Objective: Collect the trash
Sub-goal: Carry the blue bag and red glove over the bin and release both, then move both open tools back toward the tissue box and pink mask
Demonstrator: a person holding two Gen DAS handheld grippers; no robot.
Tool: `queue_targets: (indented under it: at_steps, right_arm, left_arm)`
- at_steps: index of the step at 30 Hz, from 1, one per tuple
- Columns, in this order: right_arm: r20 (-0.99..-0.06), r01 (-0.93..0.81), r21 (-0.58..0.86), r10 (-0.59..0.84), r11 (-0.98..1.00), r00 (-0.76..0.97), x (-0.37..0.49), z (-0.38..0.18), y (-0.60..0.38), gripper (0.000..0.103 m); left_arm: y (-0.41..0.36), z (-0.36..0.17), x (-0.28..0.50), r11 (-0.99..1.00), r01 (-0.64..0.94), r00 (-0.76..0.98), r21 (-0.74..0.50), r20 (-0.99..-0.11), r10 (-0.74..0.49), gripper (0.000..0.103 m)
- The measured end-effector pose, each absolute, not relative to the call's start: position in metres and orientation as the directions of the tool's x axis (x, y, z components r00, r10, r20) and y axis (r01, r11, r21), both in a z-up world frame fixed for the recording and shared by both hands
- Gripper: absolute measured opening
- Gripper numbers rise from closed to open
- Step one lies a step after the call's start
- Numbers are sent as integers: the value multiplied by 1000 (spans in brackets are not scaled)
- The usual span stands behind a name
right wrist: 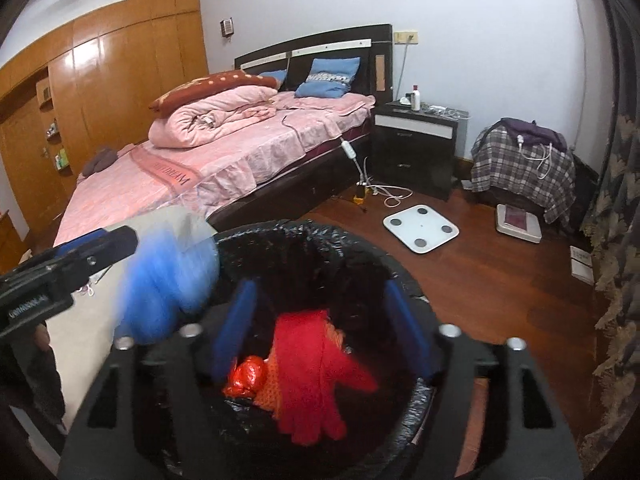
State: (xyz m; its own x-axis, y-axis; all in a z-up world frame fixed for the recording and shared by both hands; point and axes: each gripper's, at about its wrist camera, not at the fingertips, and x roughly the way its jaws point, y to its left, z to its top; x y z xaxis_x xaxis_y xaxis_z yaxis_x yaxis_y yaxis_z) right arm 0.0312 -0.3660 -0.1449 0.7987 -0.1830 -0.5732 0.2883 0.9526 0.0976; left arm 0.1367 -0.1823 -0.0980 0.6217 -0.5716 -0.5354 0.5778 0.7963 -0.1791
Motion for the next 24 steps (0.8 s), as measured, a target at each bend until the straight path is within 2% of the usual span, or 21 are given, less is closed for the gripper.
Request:
queue_targets:
  at_steps: [1,3,6,15,24]
  right_arm:
    - [-570,295,95,-191,951,799,30,-145,-367,78]
    - [-564,307,96,-202,947,801,28,-144,-369,91]
    - [-551,311,106,-205,945,809,25,-140,-368,96]
    - [-540,237,92,-151,967,828,36,-131,-333,97]
    - [-549,109,99,-37,989,835,71,-129,-274,97]
  left_arm:
    - [-179,-98,138,801,571,627,-181,-534,-568,75]
    - [-172,-97,139,809,558,637,-184,-531,-559,75]
    - [-157,-94,140,830,528,664,-181,-522,-536,78]
    - [-90,-85,141,912,392,772,-122,-495,-399,84]
    - [-13,-84,140,970,230,831,-75,-504,-235,89]
